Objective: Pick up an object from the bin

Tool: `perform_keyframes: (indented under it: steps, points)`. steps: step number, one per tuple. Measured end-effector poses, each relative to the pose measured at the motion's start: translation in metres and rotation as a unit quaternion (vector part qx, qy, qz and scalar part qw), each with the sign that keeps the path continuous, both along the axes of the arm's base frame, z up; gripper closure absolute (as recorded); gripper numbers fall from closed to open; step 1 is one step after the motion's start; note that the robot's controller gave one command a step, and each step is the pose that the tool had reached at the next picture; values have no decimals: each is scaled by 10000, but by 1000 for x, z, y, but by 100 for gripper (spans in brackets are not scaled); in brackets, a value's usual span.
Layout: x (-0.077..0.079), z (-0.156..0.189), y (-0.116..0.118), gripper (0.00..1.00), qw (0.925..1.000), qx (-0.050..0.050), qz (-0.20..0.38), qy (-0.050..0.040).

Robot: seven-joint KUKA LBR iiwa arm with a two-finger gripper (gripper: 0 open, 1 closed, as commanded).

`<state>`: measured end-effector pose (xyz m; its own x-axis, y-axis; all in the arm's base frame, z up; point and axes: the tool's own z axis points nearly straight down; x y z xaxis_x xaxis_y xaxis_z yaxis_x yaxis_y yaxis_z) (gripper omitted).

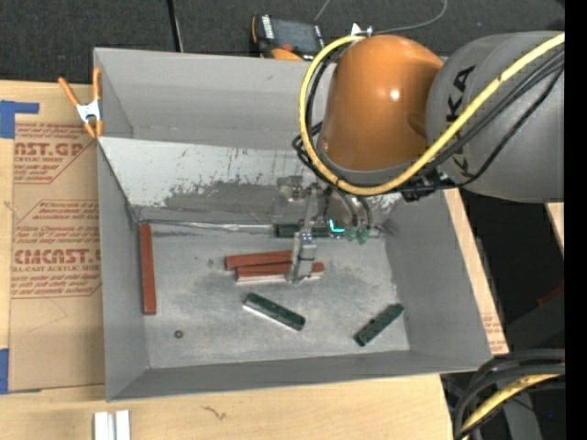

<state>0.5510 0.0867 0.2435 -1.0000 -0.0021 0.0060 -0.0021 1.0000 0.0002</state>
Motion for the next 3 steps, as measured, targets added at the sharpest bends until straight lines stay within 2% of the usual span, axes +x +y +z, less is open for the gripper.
perform_keyframes:
  steps: [1,2,3]
  points:
    - [-31,-174,18,0,9972,2,-742,-22]
    - [-21,-173,-40,0,9879,-3,-1549,-43]
    - [-18,-169,-39,100,9878,12,-1553,-94]
